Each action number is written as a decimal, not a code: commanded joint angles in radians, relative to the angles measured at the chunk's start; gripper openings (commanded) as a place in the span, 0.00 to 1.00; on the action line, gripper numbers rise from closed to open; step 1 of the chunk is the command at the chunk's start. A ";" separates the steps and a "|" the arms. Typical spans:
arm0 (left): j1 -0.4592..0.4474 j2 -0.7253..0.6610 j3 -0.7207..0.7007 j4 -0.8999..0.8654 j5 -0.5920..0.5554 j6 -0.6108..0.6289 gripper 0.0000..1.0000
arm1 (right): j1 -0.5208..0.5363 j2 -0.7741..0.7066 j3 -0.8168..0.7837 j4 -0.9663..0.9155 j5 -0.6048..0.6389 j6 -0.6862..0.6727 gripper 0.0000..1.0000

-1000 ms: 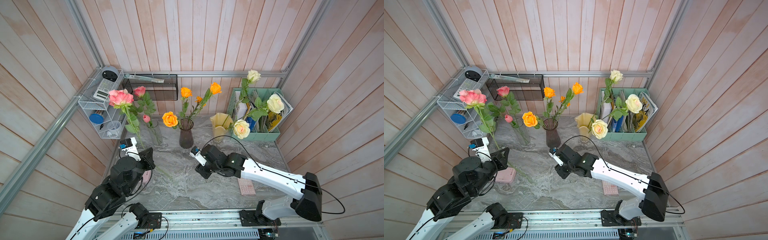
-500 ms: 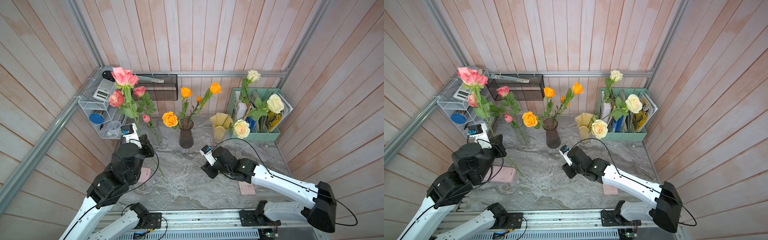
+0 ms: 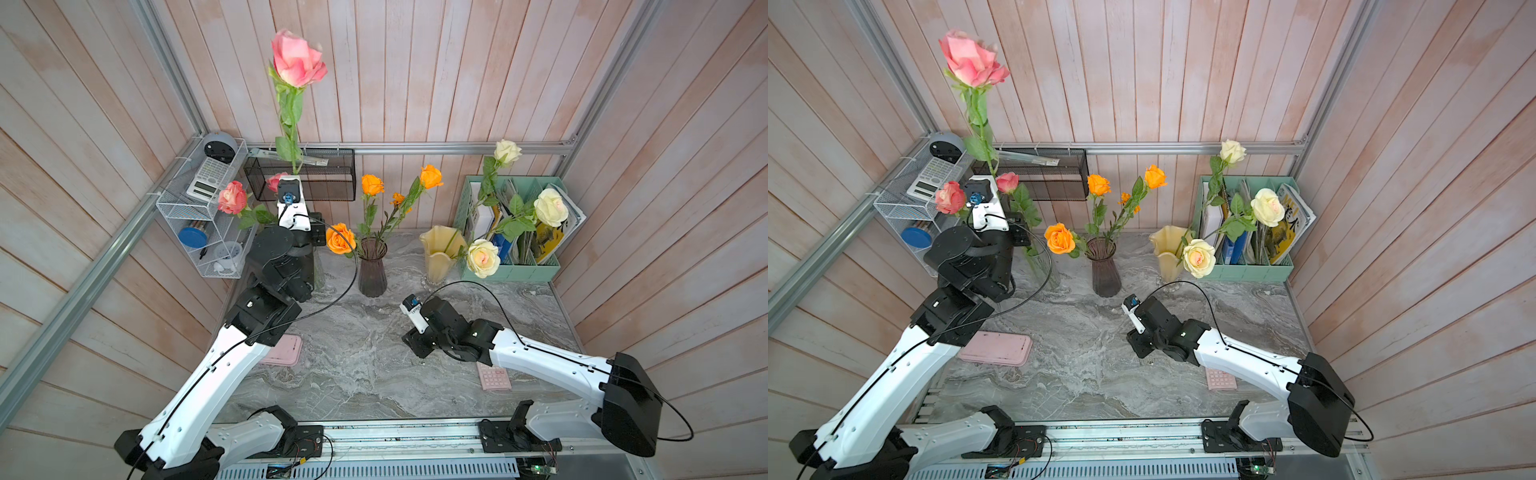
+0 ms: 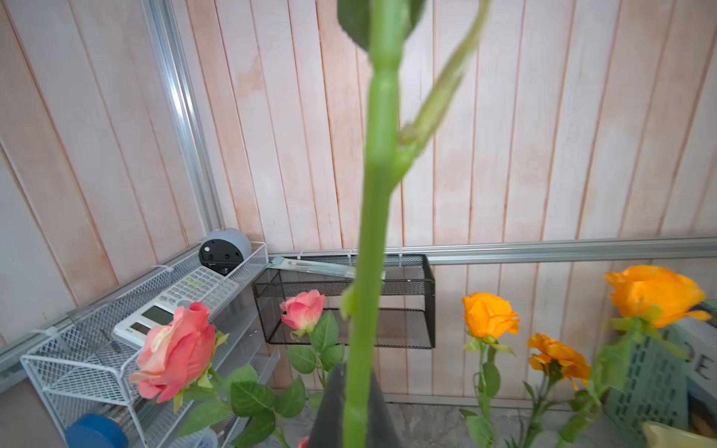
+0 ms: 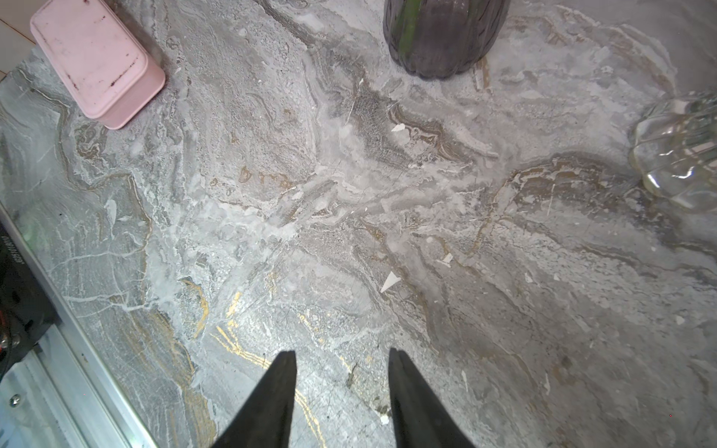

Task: Arrange the flowers in different vases according to their colors
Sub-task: Insert the flower into the vase.

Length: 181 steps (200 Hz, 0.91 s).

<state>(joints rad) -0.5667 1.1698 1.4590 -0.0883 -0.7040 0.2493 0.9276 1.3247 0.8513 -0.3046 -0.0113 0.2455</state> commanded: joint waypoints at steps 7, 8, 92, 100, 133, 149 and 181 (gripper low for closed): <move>0.081 0.059 0.019 0.188 0.046 0.099 0.00 | -0.007 0.033 -0.021 0.043 -0.037 0.022 0.45; 0.083 0.061 0.019 0.191 0.047 0.100 0.00 | -0.007 0.035 -0.020 0.041 -0.038 0.022 0.45; 0.228 0.244 0.015 0.336 0.187 -0.016 0.00 | -0.021 0.123 -0.013 -0.010 -0.116 0.017 0.45; 0.229 0.263 0.018 0.341 0.189 -0.021 0.00 | -0.022 0.127 -0.014 -0.006 -0.117 0.017 0.45; 0.239 0.315 0.002 0.376 0.194 -0.036 0.00 | -0.033 0.144 -0.011 -0.007 -0.120 0.012 0.44; 0.246 0.329 -0.017 0.401 0.191 -0.037 0.00 | -0.039 0.146 -0.013 -0.003 -0.131 0.005 0.44; 0.258 0.360 -0.037 0.434 0.182 -0.006 0.00 | -0.052 0.152 -0.012 0.003 -0.158 -0.011 0.44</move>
<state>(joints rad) -0.3195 1.5162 1.4437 0.2733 -0.5278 0.2291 0.8898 1.4616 0.8436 -0.2989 -0.1341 0.2562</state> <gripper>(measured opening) 0.069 0.444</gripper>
